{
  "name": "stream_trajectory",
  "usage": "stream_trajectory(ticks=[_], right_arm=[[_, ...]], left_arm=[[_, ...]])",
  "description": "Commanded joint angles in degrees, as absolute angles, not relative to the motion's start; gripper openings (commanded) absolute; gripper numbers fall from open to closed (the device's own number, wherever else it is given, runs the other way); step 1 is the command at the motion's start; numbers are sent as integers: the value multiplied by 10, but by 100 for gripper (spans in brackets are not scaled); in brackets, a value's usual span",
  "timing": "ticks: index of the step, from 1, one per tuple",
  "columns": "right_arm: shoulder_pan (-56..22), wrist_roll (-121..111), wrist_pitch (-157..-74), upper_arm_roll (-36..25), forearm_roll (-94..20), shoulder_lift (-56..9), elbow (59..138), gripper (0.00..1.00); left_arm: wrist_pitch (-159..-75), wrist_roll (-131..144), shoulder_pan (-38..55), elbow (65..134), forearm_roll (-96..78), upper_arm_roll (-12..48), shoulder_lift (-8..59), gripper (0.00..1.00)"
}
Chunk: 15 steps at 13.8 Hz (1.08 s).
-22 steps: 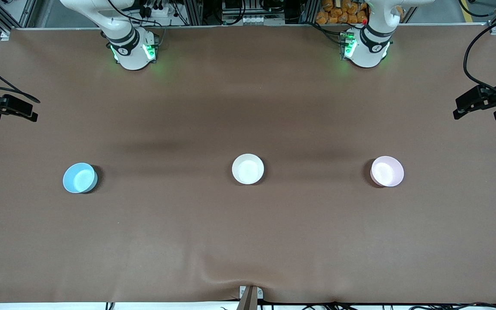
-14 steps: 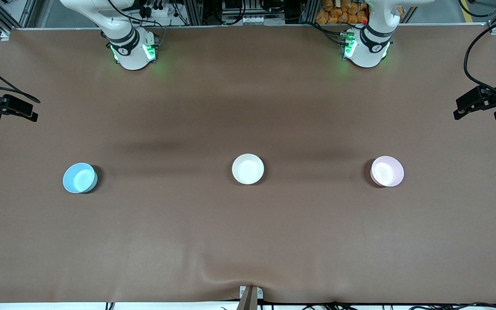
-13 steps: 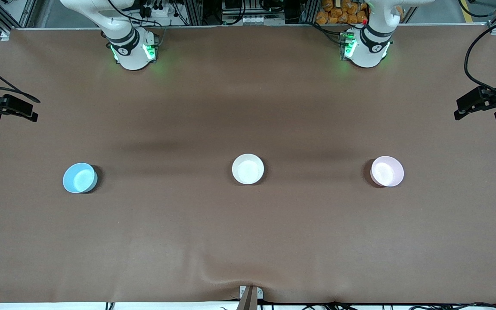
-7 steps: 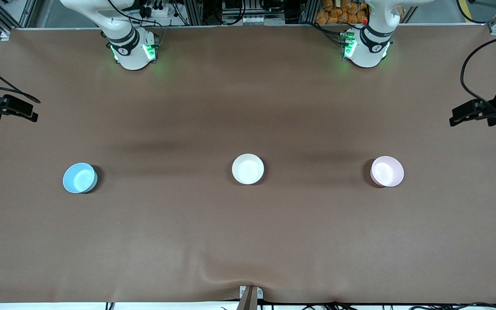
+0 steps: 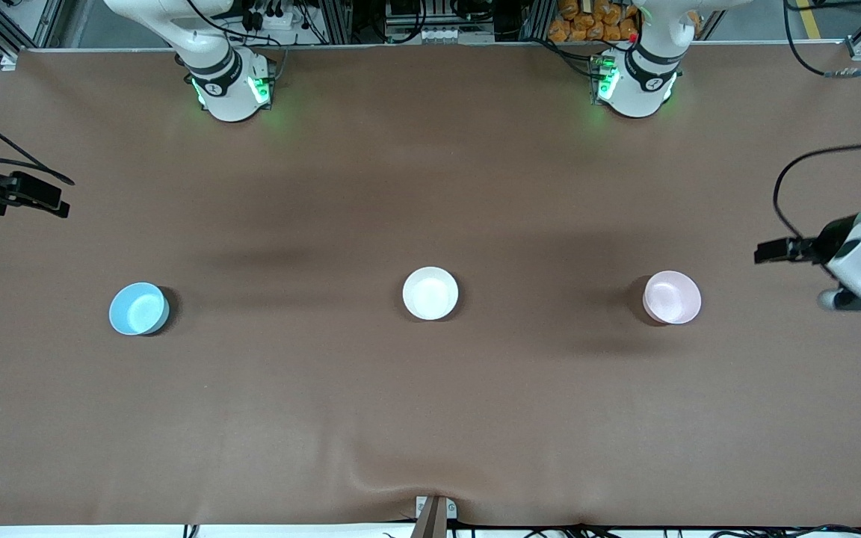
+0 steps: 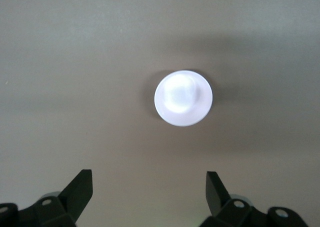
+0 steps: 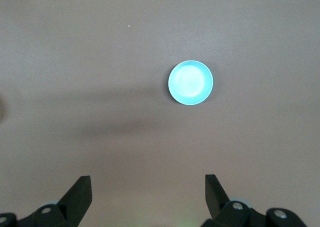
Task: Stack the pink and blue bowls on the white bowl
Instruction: 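Move the left gripper over to the pink bowl, then grasp the pink bowl rim with the left gripper and lift it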
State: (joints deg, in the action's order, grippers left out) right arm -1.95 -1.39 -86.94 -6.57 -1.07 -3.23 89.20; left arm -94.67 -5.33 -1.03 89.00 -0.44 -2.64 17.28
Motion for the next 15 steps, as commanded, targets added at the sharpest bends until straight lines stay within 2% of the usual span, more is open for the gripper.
stream_trajectory(ticks=[1,6,11,15], right_arm=[[-20,-19,-882,-66,-4,-29,911,100],[-16,-19,-890,-67,-4,-28,924,100],[-12,-21,-886,-69,-2,-27,924,100],[6,-21,-887,-69,0,-29,924,100]], left_arm=[[-982,-66,-10,906,4,-25,191,100],[-1128,-65,-5,997,4,-23,210,100],[-1215,-66,-7,1069,11,-24,222,100],[-1327,-66,-9,1137,17,-23,237,100]])
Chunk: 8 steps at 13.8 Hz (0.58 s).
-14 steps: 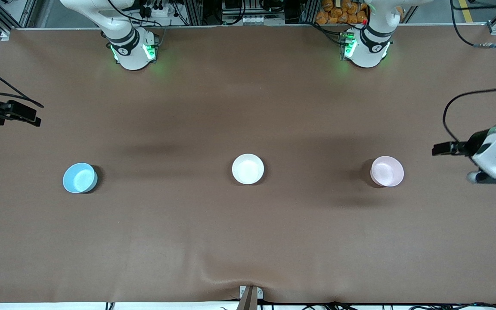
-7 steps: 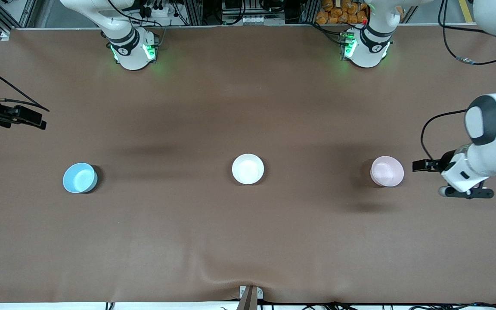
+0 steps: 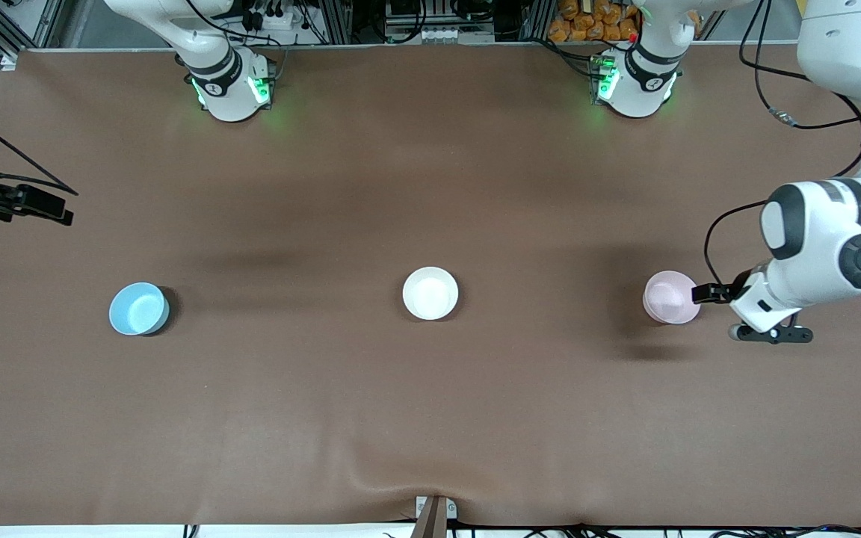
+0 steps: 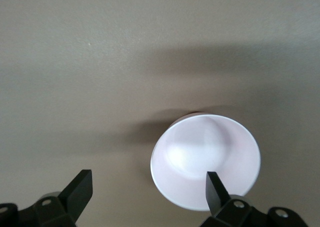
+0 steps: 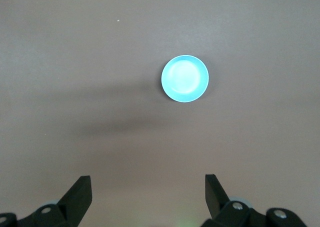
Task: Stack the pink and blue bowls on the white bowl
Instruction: 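Grasp the pink bowl rim with the left gripper and lift it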
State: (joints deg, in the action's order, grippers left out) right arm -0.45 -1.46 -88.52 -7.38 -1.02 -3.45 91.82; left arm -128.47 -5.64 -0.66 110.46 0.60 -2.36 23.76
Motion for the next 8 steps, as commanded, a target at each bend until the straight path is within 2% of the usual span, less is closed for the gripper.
stream_trajectory(ticks=[1,2,4,8], right_arm=[[15,-21,-885,-69,0,-29,924,100],[27,-22,-885,-69,0,-30,925,100],[31,-26,-885,-69,0,-33,925,100],[27,-26,-888,-69,0,-40,924,100]], left_arm=[[-1342,-66,-9,1145,17,-23,242,100],[-1357,-66,-9,1154,17,-23,246,99],[-1361,-68,-9,1158,17,-23,257,85],[-1366,-88,-10,1158,17,-22,264,44]])
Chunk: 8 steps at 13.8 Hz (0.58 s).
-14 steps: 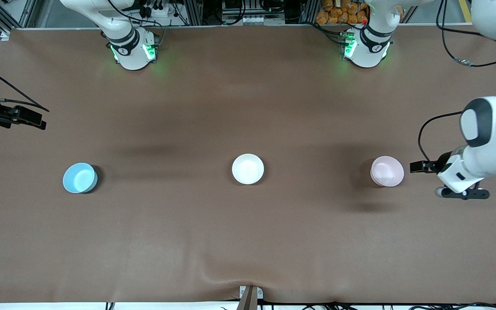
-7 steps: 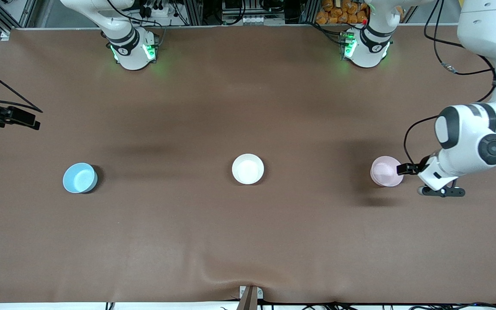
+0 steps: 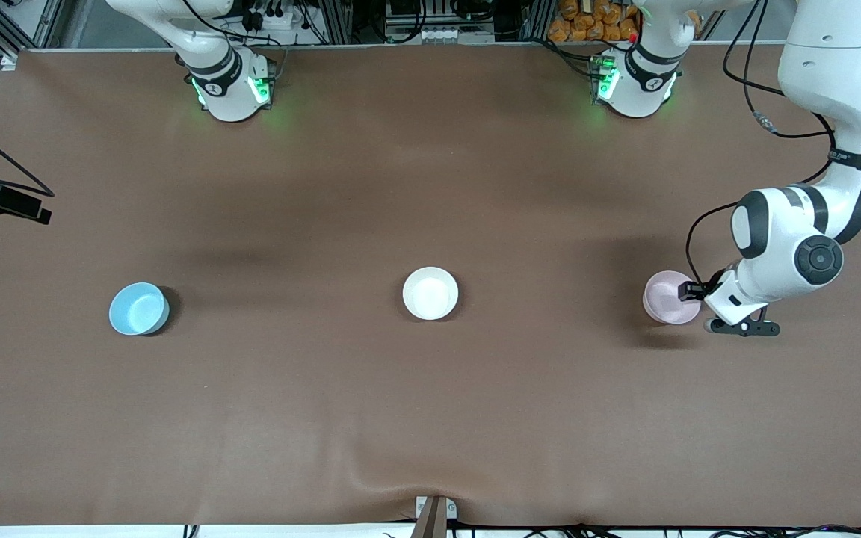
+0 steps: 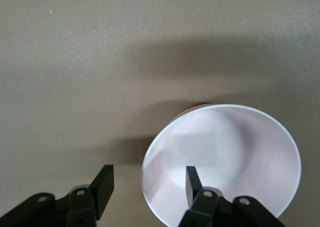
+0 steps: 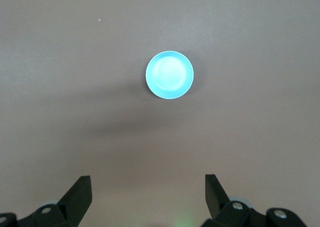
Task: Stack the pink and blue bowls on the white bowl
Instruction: 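Grasp the pink bowl rim with the left gripper and lift it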
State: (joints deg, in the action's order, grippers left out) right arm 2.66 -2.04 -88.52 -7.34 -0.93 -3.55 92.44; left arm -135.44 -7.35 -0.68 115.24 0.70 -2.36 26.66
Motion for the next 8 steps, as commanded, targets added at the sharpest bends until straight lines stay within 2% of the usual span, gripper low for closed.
stream_trajectory(ticks=[1,3,8], right_arm=[[24,-26,-888,-69,1,-40,923,100],[24,-26,-887,-69,8,-40,924,100],[30,-26,-903,-69,21,-100,926,100]], left_arm=[[-1366,-89,-10,1158,17,-22,264,32],[-1364,-90,-11,1158,17,-22,264,0],[-1340,-91,-18,1146,11,-16,256,0]])
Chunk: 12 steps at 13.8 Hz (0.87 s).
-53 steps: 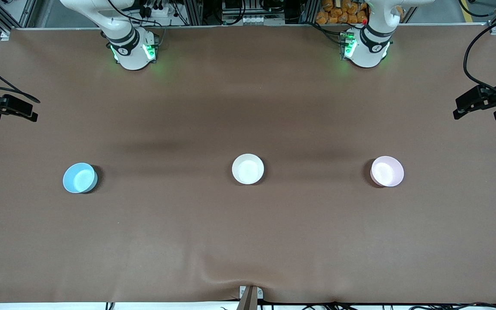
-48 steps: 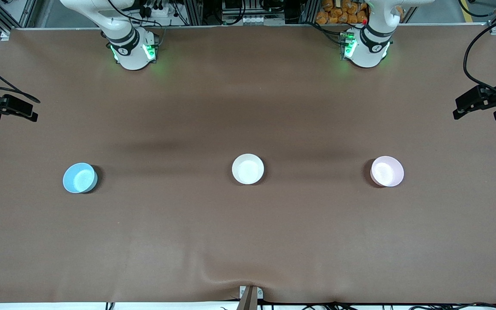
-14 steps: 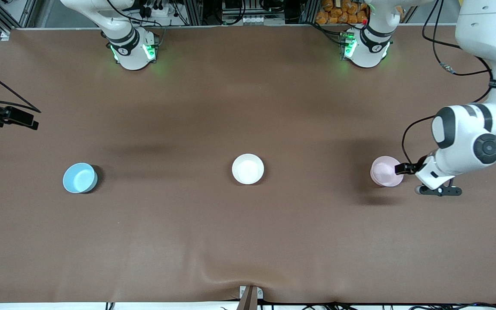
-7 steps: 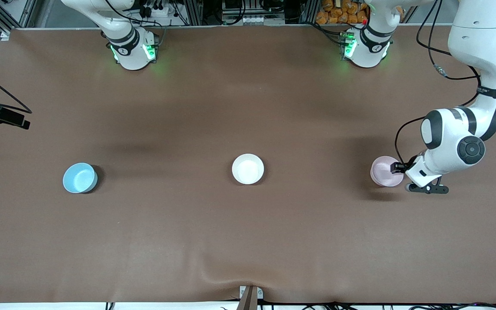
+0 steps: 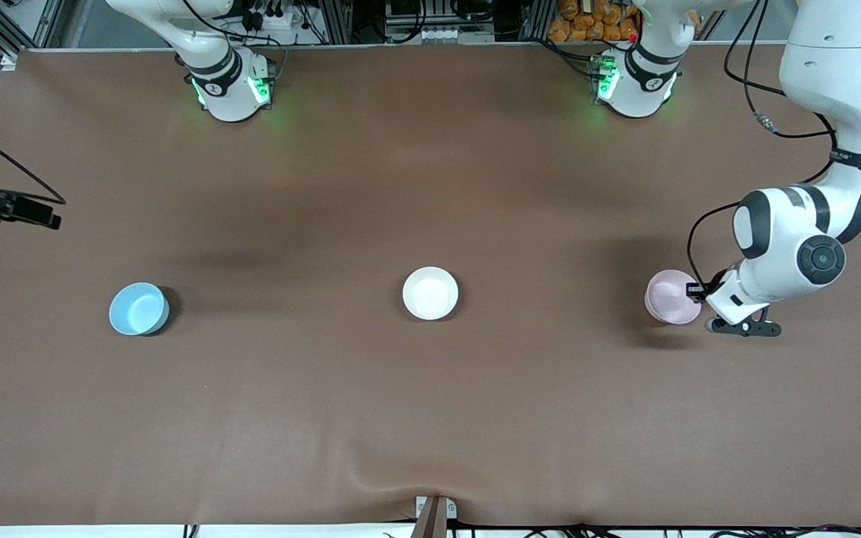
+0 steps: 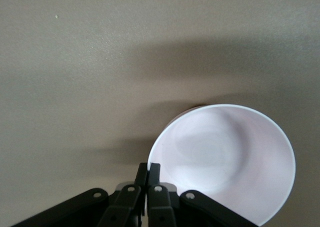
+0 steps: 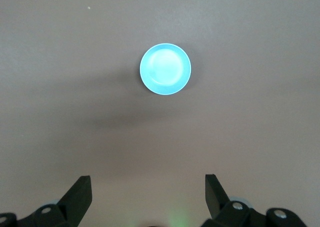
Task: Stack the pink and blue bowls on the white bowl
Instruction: 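Grasp the pink bowl rim with the left gripper and lift it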
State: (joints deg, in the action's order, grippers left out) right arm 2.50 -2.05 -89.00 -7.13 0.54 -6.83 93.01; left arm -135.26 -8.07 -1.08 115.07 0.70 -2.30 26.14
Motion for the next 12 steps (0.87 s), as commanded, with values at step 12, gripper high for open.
stream_trajectory(ticks=[12], right_arm=[[96,-70,-1225,-68,20,-177,1116,100]], left_arm=[[-1193,229,82,954,-18,119,261,0]])
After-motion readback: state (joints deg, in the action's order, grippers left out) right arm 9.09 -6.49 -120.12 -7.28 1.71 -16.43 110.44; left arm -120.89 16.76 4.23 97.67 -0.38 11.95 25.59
